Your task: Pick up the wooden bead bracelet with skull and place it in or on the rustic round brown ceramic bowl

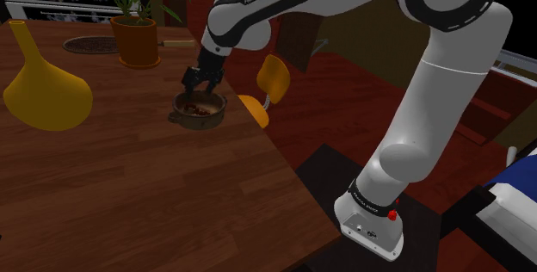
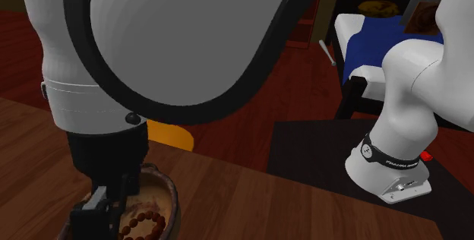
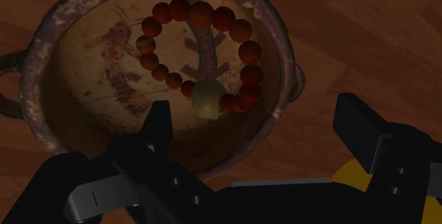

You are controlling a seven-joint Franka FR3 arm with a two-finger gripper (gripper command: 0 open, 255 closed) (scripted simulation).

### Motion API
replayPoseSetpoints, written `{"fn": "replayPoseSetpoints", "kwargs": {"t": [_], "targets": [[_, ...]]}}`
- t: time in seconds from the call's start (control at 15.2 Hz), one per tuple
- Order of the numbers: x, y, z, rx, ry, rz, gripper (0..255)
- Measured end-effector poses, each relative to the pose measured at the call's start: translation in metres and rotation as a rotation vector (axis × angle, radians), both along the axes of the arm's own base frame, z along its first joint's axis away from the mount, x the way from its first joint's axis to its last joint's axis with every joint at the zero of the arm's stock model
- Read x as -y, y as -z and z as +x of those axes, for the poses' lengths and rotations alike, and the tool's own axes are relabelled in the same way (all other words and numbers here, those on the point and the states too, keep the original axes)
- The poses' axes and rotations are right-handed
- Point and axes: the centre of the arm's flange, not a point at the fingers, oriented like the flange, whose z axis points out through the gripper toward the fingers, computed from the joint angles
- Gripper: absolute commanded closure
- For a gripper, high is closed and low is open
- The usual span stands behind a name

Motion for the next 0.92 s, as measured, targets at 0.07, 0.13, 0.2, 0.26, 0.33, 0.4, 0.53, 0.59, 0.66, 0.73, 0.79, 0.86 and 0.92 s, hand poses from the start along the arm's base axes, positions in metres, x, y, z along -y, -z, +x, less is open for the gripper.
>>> {"fn": "replayPoseSetpoints", "kwargs": {"t": [0.07, 0.13, 0.2, 0.26, 0.33, 0.4, 0.53, 0.59, 0.66, 0.73, 0.79, 0.86, 0.92], "targets": [[-0.003, 0.007, 0.0, 0.01, -0.003, 0.005, 0], [-0.005, 0.012, 0.001, 0.015, -0.005, 0.008, 0], [-0.006, 0.017, 0.001, 0.017, -0.006, 0.01, 0], [-0.007, 0.022, 0.001, 0.019, -0.006, 0.01, 0], [-0.008, 0.027, 0.003, 0.019, -0.006, 0.011, 0], [-0.01, 0.032, 0.003, 0.019, -0.006, 0.011, 0], [-0.012, 0.038, 0.004, 0.02, -0.006, 0.011, 0], [-0.012, 0.039, 0.004, 0.02, -0.006, 0.011, 0], [-0.012, 0.039, 0.004, 0.02, -0.006, 0.011, 0], [-0.012, 0.04, 0.004, 0.02, -0.006, 0.011, 0], [-0.012, 0.04, 0.004, 0.02, -0.006, 0.011, 0], [-0.012, 0.04, 0.004, 0.02, -0.006, 0.011, 0], [-0.012, 0.04, 0.004, 0.02, -0.006, 0.011, 0]]}}
